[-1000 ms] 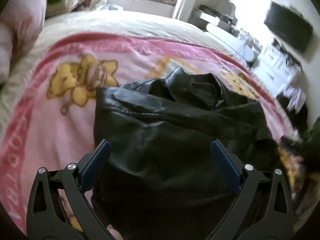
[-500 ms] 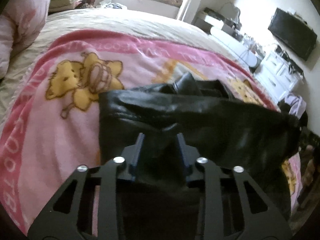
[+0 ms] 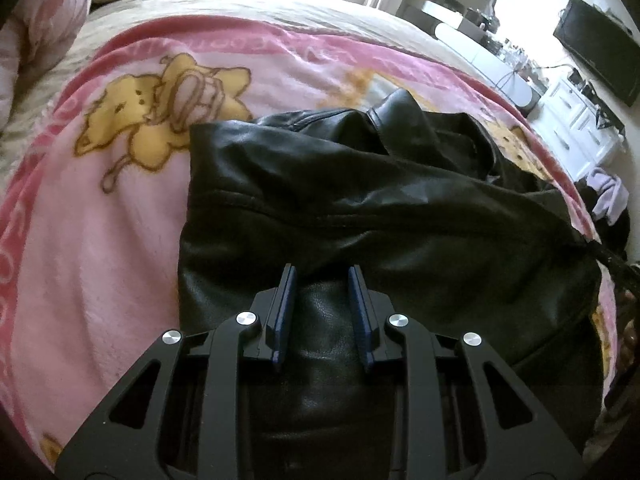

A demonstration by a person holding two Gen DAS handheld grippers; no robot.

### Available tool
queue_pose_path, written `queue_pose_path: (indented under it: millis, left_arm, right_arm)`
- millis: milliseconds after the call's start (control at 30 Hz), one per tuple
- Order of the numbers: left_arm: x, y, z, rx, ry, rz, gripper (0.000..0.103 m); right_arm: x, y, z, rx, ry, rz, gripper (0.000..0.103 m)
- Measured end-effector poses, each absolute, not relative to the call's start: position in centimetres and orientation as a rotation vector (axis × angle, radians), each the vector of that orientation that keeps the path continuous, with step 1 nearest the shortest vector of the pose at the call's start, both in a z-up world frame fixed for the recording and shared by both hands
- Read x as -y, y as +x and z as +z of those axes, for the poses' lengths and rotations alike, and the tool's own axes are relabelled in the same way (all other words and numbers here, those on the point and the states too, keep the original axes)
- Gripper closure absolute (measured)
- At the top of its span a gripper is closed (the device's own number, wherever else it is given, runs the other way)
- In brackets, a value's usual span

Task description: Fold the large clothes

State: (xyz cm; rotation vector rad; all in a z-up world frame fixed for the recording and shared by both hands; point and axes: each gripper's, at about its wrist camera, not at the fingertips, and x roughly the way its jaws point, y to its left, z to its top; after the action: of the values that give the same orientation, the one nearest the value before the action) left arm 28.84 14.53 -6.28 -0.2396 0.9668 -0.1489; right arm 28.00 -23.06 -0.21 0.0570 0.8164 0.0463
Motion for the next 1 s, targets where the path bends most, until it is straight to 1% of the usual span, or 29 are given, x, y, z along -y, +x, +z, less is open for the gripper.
queue_pose_path:
  millis: [67, 167, 300, 433, 500, 567, 667, 767, 800, 833, 900, 967, 1000]
  left_arm:
    - [-14.5, 28.8, -6.2, -0.968, -0.248, -0.15, 0.083]
    - [-14.6, 28.8, -6.2, -0.967, -0.241, -0.148, 0.083]
    - [-14.6, 28.9, -6.2, -0.971, -0.238, -0.149, 0.083]
    - [-14.5, 28.9, -6.1, -0.97, -0.234, -0.148, 0.083]
    - [-14.6, 29.0, -6.1, -0.972, -0.23, -0.149, 0.083]
    - [-14.6, 29.0, -6.1, -0.972, -0.228, -0.151, 0.083]
    - [-14.5, 29.0, -6.1, -0.971, -0.221, -0.148, 0.083]
    - [-14.1, 28.8, -5.6, -0.972, -0.181, -0.154, 0.083]
    - [-13.8, 28.6, -5.0, -0.971, -0.173, -0.158, 0.079]
    - [-13.8, 28.4, -4.5, -0.967, -0.178, -0.169, 0.072]
    - [-13.7, 27.7, -3.1, -0.939, -0.192, -0.196, 0.066]
    - [-13.0, 26.7, -2.0, -0.91, -0.151, -0.195, 0.062]
    - [-12.6, 26.2, -1.7, -0.902, -0.129, -0.196, 0.058]
  right_arm:
    - [23.1, 27.5, 1.2, -0.742, 0.08, 0.032, 0.047]
    - [21.6, 27.8, 2.0, -0.722, 0.08, 0.095, 0.047]
    - [17.5, 29.7, 0.6, -0.789, -0.007, 0.176, 0.048]
    - [15.7, 31.8, -3.0, -0.921, -0.087, 0.133, 0.048]
    - [16.1, 32.5, -5.0, -0.98, -0.066, 0.123, 0.048]
    - [16.6, 32.8, -6.4, -0.988, -0.031, 0.13, 0.048]
    - [16.4, 32.7, -6.4, -0.979, -0.049, 0.129, 0.048]
    - [16.8, 31.5, -4.3, -0.941, -0.002, 0.178, 0.047]
    - [16.8, 30.9, -3.6, -0.925, 0.013, 0.207, 0.045]
    - [16.9, 30.3, -2.9, -0.909, 0.026, 0.233, 0.041]
    - [16.9, 29.1, -1.7, -0.881, 0.031, 0.267, 0.039]
    - [16.7, 27.9, -1.2, -0.867, 0.018, 0.292, 0.039]
    - [16.6, 27.3, -1.1, -0.866, 0.01, 0.305, 0.039]
